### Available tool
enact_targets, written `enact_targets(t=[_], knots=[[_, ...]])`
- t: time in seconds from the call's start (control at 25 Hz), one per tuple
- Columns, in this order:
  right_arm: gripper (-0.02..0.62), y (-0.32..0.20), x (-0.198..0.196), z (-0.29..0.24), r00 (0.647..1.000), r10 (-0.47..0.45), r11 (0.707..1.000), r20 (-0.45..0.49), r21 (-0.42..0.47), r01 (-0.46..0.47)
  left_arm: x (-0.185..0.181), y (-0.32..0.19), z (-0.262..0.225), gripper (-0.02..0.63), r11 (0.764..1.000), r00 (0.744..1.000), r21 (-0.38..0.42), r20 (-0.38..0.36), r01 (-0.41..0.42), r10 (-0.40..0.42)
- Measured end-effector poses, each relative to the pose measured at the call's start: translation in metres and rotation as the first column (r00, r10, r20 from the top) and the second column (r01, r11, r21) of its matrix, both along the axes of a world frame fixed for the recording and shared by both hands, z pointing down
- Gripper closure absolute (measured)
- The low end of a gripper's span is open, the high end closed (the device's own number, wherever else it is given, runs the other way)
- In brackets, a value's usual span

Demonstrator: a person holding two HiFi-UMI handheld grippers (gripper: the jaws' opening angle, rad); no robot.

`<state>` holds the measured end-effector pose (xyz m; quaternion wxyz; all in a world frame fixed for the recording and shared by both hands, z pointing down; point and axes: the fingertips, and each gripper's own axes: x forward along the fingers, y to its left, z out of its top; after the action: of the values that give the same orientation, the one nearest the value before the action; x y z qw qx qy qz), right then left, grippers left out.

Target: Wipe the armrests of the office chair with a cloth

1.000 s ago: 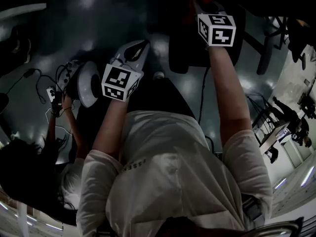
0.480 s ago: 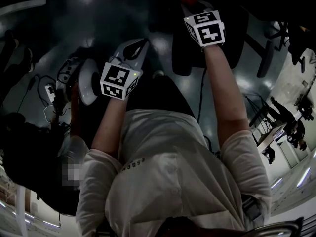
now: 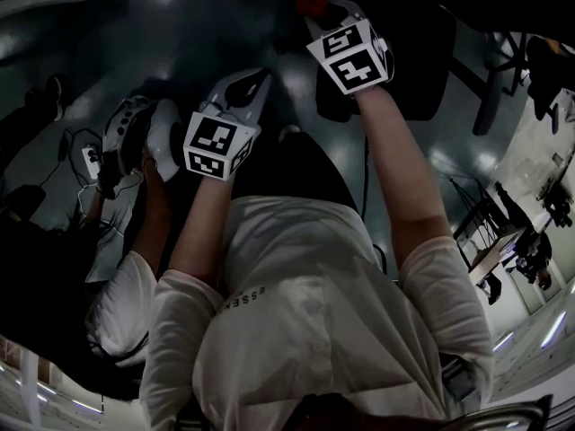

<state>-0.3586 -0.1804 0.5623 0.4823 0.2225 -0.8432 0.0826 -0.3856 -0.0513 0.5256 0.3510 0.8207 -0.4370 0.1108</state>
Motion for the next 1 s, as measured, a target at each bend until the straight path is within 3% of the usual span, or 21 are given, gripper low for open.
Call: enact_targets(t=[0.2,0.64,0.8,1.0], knots=[[0.545,0.041,0.0,0.0,0.996,-0.09,0.996,-0.016,-0.006,0.09,0.009,0.036,-0.001,0.589,0.999,0.999,-0.008,0.001,0.038,-0.038],[0.545,0.142,0.018,-0.007,0.982,-0.187,0.978,0.033,-0.084,0.189,0.046,0.108,-0.003,0.589,0.996,0.996,0.012,0.026,0.088,-0.089],[0.545,0.18,0.031,-0.013,0.983,-0.146,0.981,0.108,-0.111,0.157,0.068,0.129,-0.004,0.589,0.995,0.995,0.035,0.031,0.09,-0.091],[0.545,0.235,0.055,-0.016,0.98,-0.028,0.975,0.197,-0.212,0.07,0.096,0.164,-0.013,0.589,0.995,0.996,0.057,0.047,0.079,-0.081]])
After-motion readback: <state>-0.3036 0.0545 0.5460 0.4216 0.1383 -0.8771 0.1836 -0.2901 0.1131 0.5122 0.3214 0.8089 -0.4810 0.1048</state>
